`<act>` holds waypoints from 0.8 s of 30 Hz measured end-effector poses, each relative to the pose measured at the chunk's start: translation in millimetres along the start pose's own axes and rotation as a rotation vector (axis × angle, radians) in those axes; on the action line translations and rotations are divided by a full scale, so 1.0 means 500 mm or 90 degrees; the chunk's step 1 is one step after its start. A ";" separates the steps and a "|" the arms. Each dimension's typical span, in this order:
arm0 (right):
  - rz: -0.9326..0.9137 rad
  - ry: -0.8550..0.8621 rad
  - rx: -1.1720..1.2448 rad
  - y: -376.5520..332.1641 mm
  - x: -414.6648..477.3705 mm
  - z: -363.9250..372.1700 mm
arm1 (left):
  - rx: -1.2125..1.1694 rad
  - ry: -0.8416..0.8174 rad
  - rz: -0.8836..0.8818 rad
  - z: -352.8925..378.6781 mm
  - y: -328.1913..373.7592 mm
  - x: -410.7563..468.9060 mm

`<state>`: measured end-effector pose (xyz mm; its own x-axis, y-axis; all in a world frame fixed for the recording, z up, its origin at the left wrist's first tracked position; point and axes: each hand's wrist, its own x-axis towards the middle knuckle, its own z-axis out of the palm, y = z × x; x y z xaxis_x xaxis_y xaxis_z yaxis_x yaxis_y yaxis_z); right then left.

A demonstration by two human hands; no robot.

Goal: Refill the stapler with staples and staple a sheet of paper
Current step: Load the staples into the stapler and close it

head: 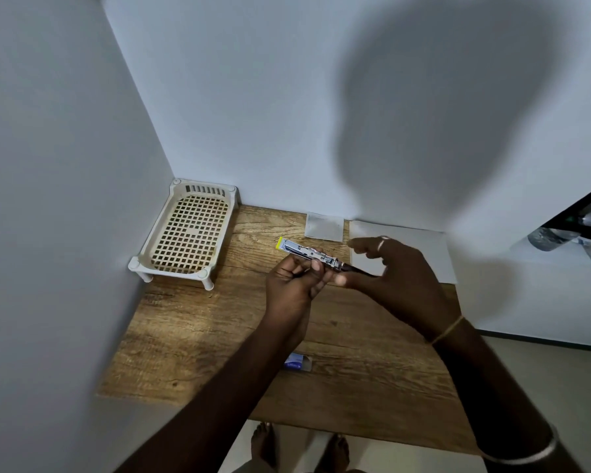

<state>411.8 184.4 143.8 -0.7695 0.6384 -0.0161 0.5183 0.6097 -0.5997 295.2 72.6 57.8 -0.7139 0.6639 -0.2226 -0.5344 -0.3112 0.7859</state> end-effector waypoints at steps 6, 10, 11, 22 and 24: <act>0.120 -0.035 0.258 0.091 -0.021 0.032 | -0.061 0.039 -0.012 0.005 0.015 0.013; 0.092 0.089 0.494 0.093 -0.025 0.045 | -0.066 0.059 -0.018 0.014 0.015 0.014; 0.084 0.109 0.517 0.090 -0.023 0.039 | -0.064 0.060 -0.018 0.017 0.014 0.013; -0.088 0.059 0.409 0.014 0.036 0.035 | -0.024 -0.022 -0.011 0.053 -0.008 -0.018; -0.045 0.032 0.446 0.017 0.038 0.044 | -0.012 -0.026 -0.002 0.050 -0.009 -0.020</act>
<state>393.4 191.5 120.8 -0.7651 0.6402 0.0688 0.0927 0.2153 -0.9721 315.8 84.3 71.0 -0.6936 0.6918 -0.2007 -0.5448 -0.3215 0.7744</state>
